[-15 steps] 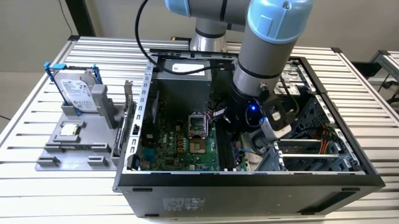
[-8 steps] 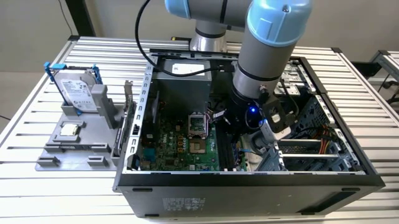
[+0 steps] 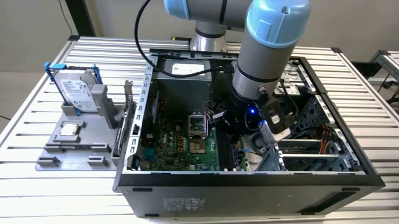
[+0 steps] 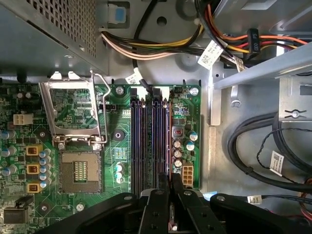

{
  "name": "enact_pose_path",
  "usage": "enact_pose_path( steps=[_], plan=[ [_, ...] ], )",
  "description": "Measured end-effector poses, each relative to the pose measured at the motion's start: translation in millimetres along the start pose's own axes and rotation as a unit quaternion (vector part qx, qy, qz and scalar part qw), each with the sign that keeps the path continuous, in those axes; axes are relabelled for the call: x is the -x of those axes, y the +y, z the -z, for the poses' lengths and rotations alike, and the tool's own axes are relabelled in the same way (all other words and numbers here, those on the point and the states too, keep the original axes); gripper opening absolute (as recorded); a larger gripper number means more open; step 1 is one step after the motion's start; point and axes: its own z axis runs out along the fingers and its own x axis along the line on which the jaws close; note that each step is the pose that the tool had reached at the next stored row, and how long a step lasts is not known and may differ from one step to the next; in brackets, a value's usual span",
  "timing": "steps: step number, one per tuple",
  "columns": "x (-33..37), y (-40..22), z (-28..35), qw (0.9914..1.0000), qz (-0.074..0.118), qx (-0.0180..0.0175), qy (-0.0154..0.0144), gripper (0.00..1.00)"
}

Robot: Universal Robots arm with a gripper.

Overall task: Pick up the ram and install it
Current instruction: 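Insert the ram into the slot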

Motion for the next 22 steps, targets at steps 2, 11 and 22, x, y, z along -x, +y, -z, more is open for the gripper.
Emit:
enact_pose_path(
  steps=[2,11,22],
  plan=[
    [0.0,0.1,-0.7,1.0,0.0,-0.0003,0.0001,0.0],
    [-0.6,1.7,-0.9,1.0,0.0,0.0002,0.0,0.0],
    [-1.1,1.3,-1.9,1.0,0.001,0.0001,0.0,0.0]
  ],
)
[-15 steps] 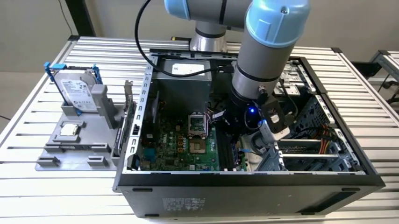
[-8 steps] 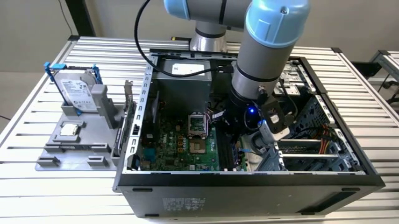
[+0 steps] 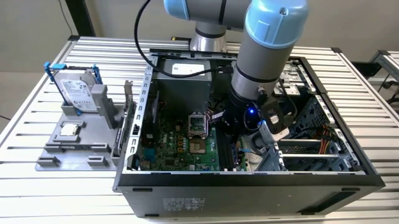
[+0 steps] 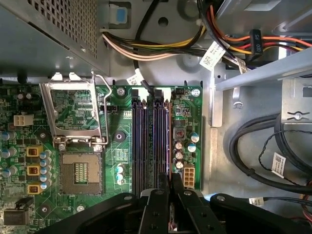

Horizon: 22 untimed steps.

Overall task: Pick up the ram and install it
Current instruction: 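Insert the ram into the slot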

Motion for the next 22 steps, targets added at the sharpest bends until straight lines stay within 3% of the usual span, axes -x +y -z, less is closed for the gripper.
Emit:
enact_pose_path(
  steps=[22],
  plan=[
    [-0.7,2.3,-2.2,0.99999,-0.005,-0.0001,0.0,0.0]
  ],
)
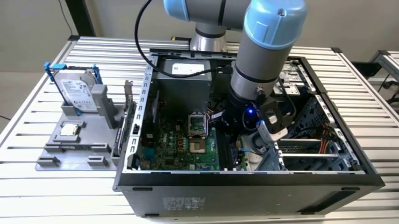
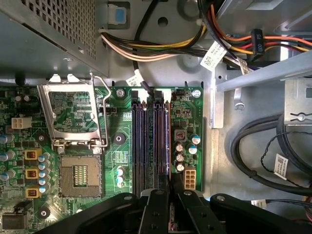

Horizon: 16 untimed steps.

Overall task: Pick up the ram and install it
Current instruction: 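Insert the ram into the slot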

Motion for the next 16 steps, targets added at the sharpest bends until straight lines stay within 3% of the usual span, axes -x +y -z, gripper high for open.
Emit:
enact_pose_path(
  steps=[6,14,15,16],
  plan=[
    [-0.2,0.0,-4.3,0.99998,-0.006,-0.0002,0.0001,0.0],
    [-0.2,0.0,-4.9,0.99998,-0.006,0.0,0.0,0.0],
    [0.0,0.4,-5.6,0.99998,-0.006,0.0011,-0.0004,1.0],
    [0.0,0.3,-5.5,0.99998,-0.006,0.0006,-0.0002,1.0]
  ],
)
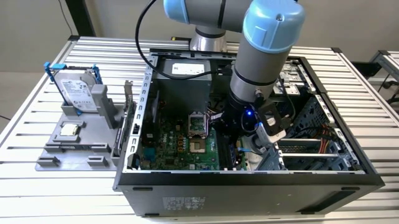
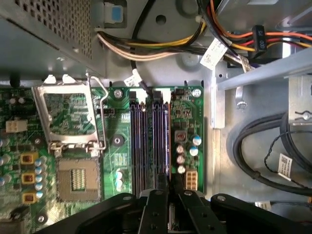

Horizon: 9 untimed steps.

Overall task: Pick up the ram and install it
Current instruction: 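Insert the ram into the slot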

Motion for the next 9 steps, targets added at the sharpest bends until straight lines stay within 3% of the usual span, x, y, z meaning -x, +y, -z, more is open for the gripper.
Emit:
enact_pose_path(
  steps=[5,9],
  plan=[
    [-0.1,-0.3,1.6,1.0,0.0,-0.0008,0.0002,1.0],
    [0.0,-0.3,8.7,1.0,0.0,-0.0016,0.0002,1.0]
  ],
)
